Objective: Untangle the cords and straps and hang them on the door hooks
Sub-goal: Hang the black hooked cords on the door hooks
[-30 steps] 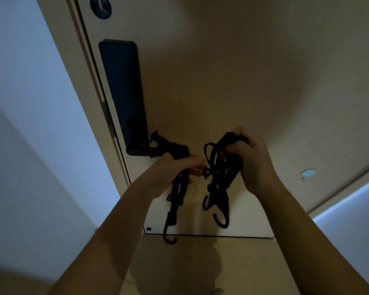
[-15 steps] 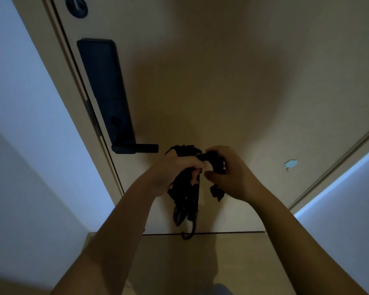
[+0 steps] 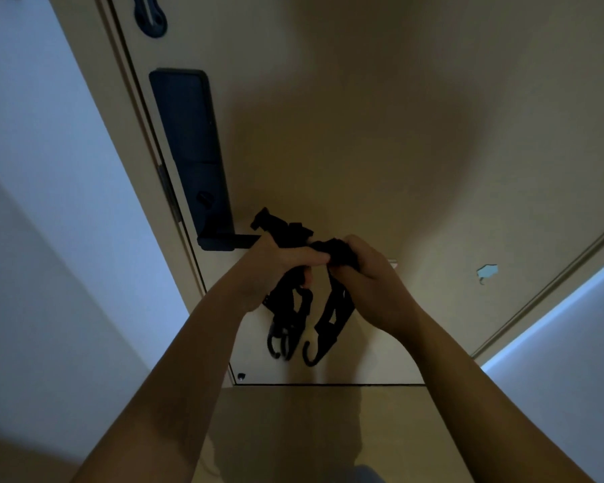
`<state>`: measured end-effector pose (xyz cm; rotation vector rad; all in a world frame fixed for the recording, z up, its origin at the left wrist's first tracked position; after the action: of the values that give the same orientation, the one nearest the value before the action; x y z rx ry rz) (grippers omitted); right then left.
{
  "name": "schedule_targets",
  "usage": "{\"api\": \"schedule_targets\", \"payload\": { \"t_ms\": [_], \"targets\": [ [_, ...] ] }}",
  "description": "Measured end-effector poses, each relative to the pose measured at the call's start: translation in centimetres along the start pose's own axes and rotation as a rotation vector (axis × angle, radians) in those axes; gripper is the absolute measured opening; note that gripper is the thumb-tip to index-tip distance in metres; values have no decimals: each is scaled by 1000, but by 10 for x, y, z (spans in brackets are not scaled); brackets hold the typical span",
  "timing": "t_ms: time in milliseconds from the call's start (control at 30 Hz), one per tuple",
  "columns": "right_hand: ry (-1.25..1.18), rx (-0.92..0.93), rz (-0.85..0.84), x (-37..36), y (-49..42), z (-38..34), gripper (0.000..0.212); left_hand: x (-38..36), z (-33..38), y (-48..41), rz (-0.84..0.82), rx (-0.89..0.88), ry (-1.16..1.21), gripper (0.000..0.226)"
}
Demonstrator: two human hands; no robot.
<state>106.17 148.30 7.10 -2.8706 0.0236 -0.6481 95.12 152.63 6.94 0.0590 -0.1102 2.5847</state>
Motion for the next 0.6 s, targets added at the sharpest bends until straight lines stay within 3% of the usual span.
{"api": "schedule_targets", "payload": {
  "t_ms": [167,267,367,500,600],
  "targets": [
    [-173,-72,-4,-2,-4,-6,9,2,1,1,-20,39,15,29],
    [-223,-128,16,-1,-7,-3,14,6,-1,-4,-5,61,-25,22],
    [-40,-129,56,3,-10,-1,13,5,-1,-7,1,25,-129,15],
    [181,-69,-22,0,-14,-9,5,0,3,-8,-62,-15,-109,9],
    [244,-28,-76,-1,-17,-13,4,3,5,-11,17,-57,-182,32]
  ]
}}
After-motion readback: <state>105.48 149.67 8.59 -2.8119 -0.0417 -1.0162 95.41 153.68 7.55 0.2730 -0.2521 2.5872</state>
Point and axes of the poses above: each hand's wrist, its own y-axis away from the middle knuckle, its own x-axis out of the back of the hand, z = x × y, the point moved 7 cm from there along -y, towards the middle knuckle, and after that the axes turned 1 degree about -x, right-handed, at the moved point
